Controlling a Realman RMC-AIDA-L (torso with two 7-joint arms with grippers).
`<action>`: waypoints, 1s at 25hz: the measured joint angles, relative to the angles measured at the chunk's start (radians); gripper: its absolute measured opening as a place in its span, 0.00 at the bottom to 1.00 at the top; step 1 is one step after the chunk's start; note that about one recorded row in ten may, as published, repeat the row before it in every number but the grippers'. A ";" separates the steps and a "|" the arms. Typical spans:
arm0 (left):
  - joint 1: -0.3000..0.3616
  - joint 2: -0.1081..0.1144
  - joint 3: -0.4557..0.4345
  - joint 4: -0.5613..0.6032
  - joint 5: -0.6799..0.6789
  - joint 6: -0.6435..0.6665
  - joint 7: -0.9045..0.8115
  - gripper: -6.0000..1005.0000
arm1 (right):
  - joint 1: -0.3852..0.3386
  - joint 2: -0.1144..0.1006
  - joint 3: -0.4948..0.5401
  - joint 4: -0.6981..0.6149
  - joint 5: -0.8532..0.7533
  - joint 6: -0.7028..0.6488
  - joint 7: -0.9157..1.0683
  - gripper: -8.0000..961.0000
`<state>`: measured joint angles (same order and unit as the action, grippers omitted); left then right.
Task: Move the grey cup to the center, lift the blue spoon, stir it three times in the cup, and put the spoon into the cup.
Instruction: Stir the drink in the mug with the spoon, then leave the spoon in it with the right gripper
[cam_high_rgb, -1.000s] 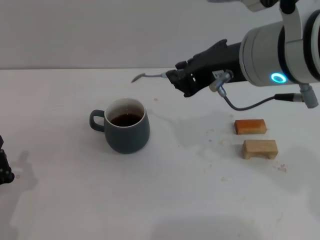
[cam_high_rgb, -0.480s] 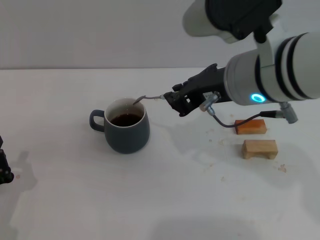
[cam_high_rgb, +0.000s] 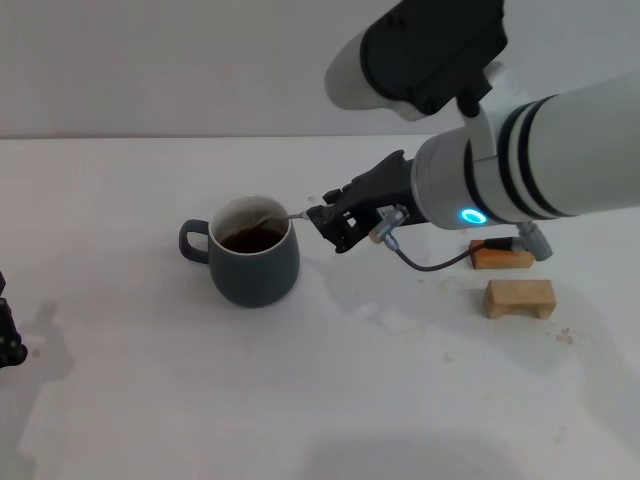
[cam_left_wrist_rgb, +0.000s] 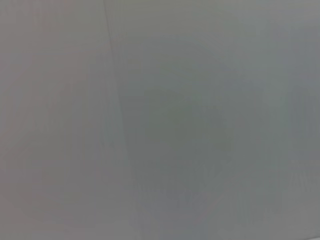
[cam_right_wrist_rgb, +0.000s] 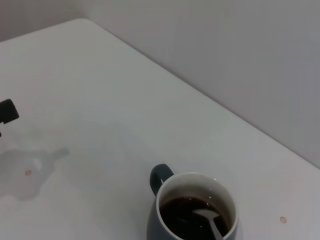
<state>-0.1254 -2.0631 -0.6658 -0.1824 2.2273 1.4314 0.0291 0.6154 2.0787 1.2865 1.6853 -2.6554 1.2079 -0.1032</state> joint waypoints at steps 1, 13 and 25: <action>0.000 0.000 0.000 0.000 0.000 0.000 0.000 0.00 | 0.005 0.000 -0.005 -0.012 0.000 -0.007 0.000 0.17; 0.001 0.000 0.000 0.003 0.000 0.002 0.000 0.00 | 0.083 0.000 -0.053 -0.166 0.036 -0.107 -0.001 0.17; 0.001 0.000 -0.001 0.003 0.000 0.004 0.000 0.00 | 0.133 0.000 -0.066 -0.266 0.047 -0.176 -0.010 0.17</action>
<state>-0.1243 -2.0626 -0.6668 -0.1792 2.2274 1.4354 0.0291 0.7487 2.0785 1.2205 1.4195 -2.6080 1.0324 -0.1136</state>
